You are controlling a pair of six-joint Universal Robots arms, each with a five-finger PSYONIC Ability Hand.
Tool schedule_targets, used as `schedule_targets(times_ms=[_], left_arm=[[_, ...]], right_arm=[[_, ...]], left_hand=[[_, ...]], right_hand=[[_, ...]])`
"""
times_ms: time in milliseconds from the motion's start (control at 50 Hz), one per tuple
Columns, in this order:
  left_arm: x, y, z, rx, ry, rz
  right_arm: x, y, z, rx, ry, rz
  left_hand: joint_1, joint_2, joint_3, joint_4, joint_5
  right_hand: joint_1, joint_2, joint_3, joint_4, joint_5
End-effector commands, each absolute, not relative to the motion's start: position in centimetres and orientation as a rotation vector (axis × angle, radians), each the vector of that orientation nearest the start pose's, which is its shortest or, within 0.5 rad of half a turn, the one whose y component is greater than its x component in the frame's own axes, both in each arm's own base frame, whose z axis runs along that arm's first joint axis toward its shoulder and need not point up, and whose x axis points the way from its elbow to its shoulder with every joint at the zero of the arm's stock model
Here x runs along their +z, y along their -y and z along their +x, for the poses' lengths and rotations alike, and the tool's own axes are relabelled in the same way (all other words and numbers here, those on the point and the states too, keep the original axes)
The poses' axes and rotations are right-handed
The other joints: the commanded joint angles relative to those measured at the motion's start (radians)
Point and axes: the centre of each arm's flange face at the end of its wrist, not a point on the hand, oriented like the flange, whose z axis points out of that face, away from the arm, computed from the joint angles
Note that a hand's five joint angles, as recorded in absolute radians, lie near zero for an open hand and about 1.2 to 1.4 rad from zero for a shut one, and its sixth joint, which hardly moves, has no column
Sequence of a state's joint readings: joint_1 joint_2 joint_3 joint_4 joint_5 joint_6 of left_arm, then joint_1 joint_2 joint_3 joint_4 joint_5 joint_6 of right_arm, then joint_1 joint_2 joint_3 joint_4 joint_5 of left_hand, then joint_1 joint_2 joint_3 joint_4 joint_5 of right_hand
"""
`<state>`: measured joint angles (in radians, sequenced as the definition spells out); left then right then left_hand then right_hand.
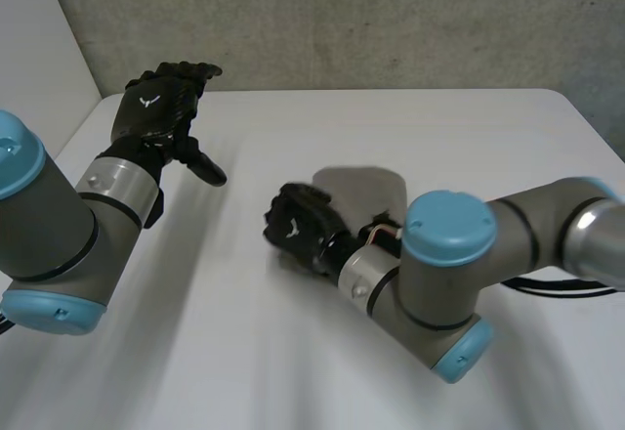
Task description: Fold the towel.
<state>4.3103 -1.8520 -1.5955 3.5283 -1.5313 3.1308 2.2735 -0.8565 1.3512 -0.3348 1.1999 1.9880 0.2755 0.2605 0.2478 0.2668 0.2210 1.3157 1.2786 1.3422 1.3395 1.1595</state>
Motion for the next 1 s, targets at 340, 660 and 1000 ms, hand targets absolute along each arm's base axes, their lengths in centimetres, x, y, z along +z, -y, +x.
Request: schedule_targets(times_ms=[340, 660, 1000], left_arm=[[22.3, 29.6, -32.6, -2.574, -2.365, 0.692], [12.7, 26.9, -38.4, -2.306, -2.603, 0.977], [13.7, 26.2, -37.9, -2.219, -2.553, 1.066]], right_arm=[[22.9, 26.4, 30.7, -1.902, -1.77, -0.894], [15.3, 30.2, 29.1, -1.575, -2.118, -0.776], [15.6, 30.6, 29.1, -1.575, -2.195, -0.765]], left_hand=[[-0.068, -0.053, -0.04, -0.059, -0.188], [-0.056, -0.041, -0.028, -0.047, -0.176], [-0.05, -0.035, -0.023, -0.042, -0.17]], right_hand=[[-1.141, -1.104, -1.168, -1.165, -1.159], [-1.141, -1.104, -1.168, -1.165, -1.159], [-1.141, -1.104, -1.168, -1.165, -1.159]])
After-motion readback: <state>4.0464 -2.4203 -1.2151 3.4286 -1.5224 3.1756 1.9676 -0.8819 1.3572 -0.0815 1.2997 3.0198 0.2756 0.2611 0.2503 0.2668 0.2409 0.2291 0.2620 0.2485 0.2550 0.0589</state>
